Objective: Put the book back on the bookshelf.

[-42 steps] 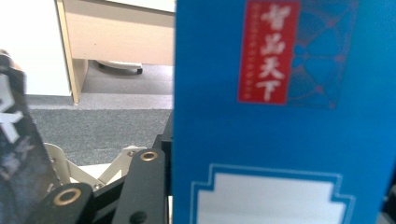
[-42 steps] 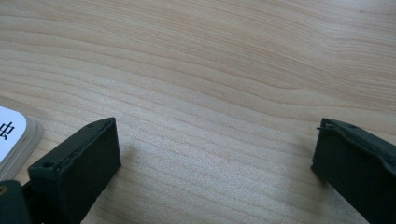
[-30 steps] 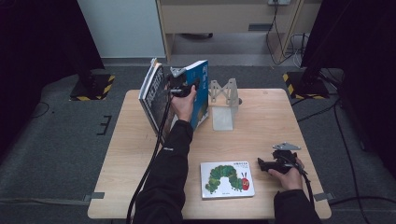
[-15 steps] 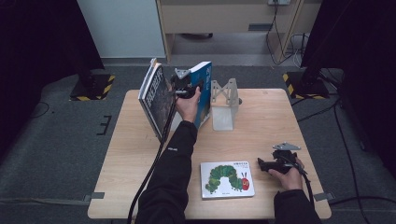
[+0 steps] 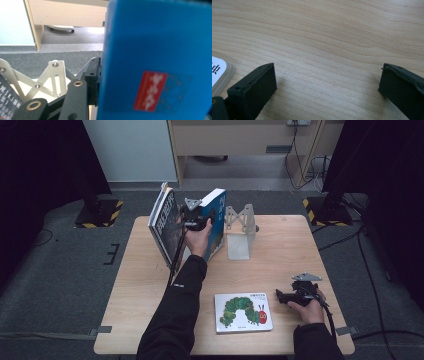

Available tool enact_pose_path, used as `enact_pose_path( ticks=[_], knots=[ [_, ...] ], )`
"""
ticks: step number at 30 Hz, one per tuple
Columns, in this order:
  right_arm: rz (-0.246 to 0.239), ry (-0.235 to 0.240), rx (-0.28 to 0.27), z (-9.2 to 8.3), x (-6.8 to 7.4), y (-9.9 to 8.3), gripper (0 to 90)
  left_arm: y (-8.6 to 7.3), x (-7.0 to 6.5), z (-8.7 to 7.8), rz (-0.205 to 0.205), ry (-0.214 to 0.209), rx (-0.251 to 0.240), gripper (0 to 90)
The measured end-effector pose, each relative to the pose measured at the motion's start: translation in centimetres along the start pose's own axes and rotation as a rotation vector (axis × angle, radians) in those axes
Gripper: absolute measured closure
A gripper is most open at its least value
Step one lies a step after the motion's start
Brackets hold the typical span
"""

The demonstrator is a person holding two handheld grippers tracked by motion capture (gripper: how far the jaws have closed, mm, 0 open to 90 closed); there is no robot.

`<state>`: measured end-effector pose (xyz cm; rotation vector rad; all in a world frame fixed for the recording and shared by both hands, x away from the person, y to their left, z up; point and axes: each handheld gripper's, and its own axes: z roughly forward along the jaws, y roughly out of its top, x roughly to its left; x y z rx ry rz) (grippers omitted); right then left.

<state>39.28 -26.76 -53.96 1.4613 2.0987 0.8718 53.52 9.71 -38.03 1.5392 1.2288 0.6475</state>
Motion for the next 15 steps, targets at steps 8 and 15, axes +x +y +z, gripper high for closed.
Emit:
enact_pose_path(
  ticks=[8,15],
  knots=[
    [0.0,0.001,0.0,0.0,0.0,0.0,1.2,-0.4,-0.3,-1.1,0.032,0.001,0.026,57.9],
    [0.0,0.002,0.0,0.0,0.0,0.0,1.2,-1.2,-0.4,-2.7,0.062,0.009,0.06,58.2]
  ],
)
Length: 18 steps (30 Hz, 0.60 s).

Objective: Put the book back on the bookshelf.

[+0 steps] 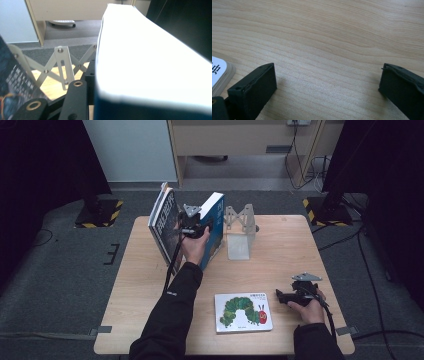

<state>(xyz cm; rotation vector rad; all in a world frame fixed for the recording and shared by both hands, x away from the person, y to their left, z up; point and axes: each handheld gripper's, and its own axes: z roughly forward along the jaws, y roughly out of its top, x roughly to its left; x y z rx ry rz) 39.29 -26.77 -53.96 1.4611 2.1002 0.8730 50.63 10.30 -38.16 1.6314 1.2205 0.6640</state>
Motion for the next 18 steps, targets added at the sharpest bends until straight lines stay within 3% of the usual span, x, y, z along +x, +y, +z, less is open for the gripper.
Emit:
enact_pose_path(
  ticks=[10,18],
  knots=[
    [0.001,0.0,0.0,0.0,0.0,0.0,1.2,-1.4,-0.2,-1.5,0.001,0.009,0.003,57.9],
    [0.0,0.0,0.0,0.0,0.0,0.0,1.2,-2.2,-0.5,-1.9,0.006,0.004,-0.026,57.6]
  ],
)
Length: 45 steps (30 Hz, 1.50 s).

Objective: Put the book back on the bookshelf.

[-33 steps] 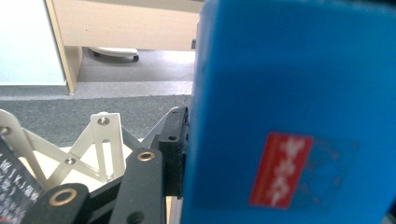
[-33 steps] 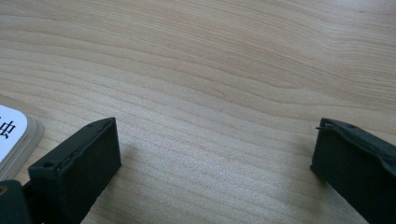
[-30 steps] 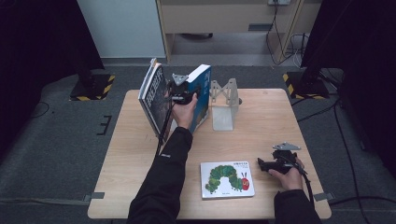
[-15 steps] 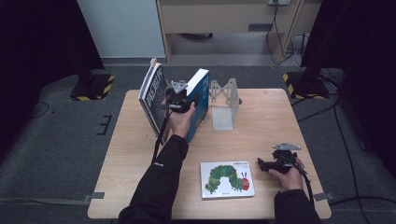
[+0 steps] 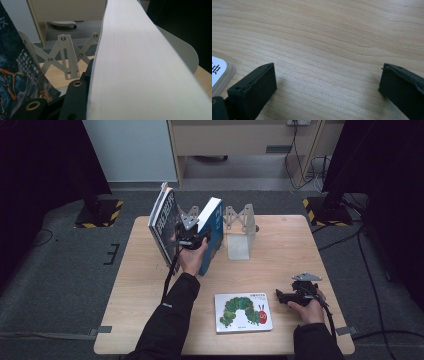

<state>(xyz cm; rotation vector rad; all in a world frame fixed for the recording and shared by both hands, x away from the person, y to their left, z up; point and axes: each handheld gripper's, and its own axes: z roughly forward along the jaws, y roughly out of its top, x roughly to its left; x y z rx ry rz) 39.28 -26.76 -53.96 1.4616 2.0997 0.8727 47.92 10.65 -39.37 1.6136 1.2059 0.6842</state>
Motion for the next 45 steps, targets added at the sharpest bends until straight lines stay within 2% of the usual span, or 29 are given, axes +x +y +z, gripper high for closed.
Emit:
enact_pose_path(
  ticks=[11,18,23,26,30,33,36,39,42,45],
  knots=[
    [0.0,0.0,0.0,0.0,0.0,0.0,1.1,0.0,-0.3,0.7,-0.04,0.024,-0.05,56.8],
    [0.0,0.001,0.001,0.0,0.0,0.0,1.0,0.3,-0.7,1.5,-0.042,0.027,-0.057,56.5],
    [-0.004,0.003,0.002,0.0,0.0,0.0,0.9,0.6,-0.7,2.2,-0.026,0.022,-0.055,56.5],
    [-0.004,0.003,0.002,0.0,0.0,0.0,0.9,0.4,-0.6,2.0,-0.018,0.02,-0.048,55.9],
    [-0.004,0.003,0.002,0.0,0.0,0.0,0.9,0.0,-0.1,1.0,-0.047,-0.021,-0.067,52.4],
    [-0.005,0.003,0.002,0.0,0.0,0.0,0.9,-0.3,-0.3,-0.3,0.009,-0.022,-0.076,52.3],
    [-0.004,0.002,0.002,0.0,0.0,0.0,0.9,-0.7,-0.2,-1.3,0.025,-0.028,-0.076,50.4],
    [-0.004,0.002,0.002,0.0,0.0,0.0,0.9,-1.2,-0.1,-1.5,0.027,-0.028,-0.069,49.6],
    [-0.004,0.002,0.002,0.0,0.0,0.0,0.9,-1.7,0.0,-1.1,0.01,-0.029,-0.053,49.1],
    [-0.004,0.002,0.002,0.0,0.0,0.0,0.9,-2.2,-0.2,-0.6,0.01,-0.004,-0.053,53.2]
  ],
)
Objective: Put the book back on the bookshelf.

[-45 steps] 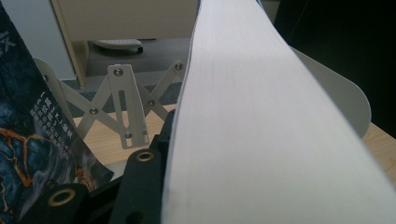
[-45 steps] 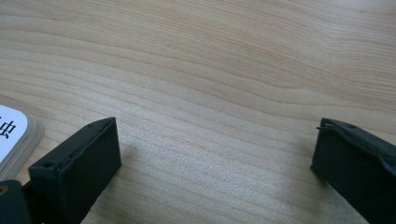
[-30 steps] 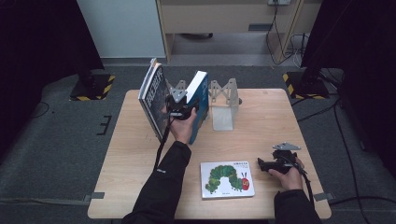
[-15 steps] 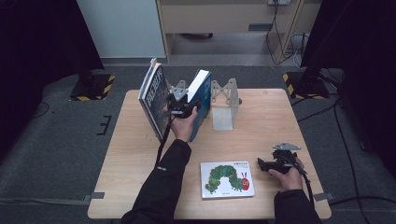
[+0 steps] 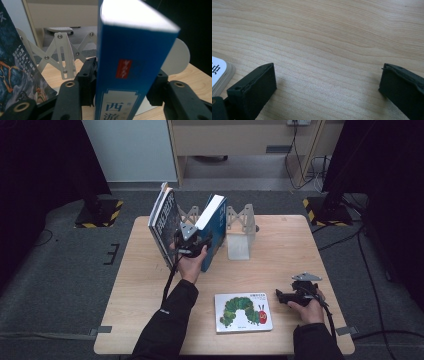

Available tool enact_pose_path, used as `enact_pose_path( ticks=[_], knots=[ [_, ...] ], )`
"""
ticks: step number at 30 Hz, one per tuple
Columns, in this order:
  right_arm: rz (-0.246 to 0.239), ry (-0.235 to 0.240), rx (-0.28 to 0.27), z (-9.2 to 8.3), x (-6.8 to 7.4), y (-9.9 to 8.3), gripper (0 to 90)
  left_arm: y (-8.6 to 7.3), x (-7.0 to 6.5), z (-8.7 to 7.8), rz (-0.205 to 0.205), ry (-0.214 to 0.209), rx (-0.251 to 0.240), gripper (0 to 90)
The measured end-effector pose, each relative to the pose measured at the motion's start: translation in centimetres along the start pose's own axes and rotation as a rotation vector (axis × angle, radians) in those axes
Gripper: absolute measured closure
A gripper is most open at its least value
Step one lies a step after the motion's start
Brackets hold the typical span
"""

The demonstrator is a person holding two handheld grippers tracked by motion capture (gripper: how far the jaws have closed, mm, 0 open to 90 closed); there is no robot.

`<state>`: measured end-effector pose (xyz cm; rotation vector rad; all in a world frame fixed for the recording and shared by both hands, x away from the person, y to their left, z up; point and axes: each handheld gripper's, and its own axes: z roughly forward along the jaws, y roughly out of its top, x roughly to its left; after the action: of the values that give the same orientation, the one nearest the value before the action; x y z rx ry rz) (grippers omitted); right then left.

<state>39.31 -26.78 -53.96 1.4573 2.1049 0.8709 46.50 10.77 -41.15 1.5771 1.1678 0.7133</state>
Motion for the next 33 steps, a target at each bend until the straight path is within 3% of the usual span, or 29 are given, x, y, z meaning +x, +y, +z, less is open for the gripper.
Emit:
enact_pose_path(
  ticks=[2,6,20,23,29,33],
  knots=[
    [0.0,0.0,0.0,0.0,0.0,0.0,1.0,0.0,0.0,0.1,-0.021,-0.008,-0.001,56.4],
    [-0.002,0.001,0.0,0.0,0.0,0.0,0.9,0.1,-0.5,0.4,-0.019,-0.008,-0.005,57.1],
    [-0.001,0.001,0.0,0.0,0.0,0.0,0.9,1.2,-1.9,3.4,-0.061,0.023,-0.012,53.9],
    [-0.001,0.0,0.0,0.0,0.0,0.0,0.9,1.6,-1.8,3.8,-0.064,0.008,-0.001,53.9],
    [-0.001,0.001,0.0,0.0,0.0,0.0,0.9,1.0,-1.3,2.3,-0.049,-0.033,-0.013,50.9],
    [-0.001,0.001,0.0,0.0,0.0,0.0,0.9,0.1,-1.3,0.3,0.009,-0.033,-0.016,47.7]
  ],
)
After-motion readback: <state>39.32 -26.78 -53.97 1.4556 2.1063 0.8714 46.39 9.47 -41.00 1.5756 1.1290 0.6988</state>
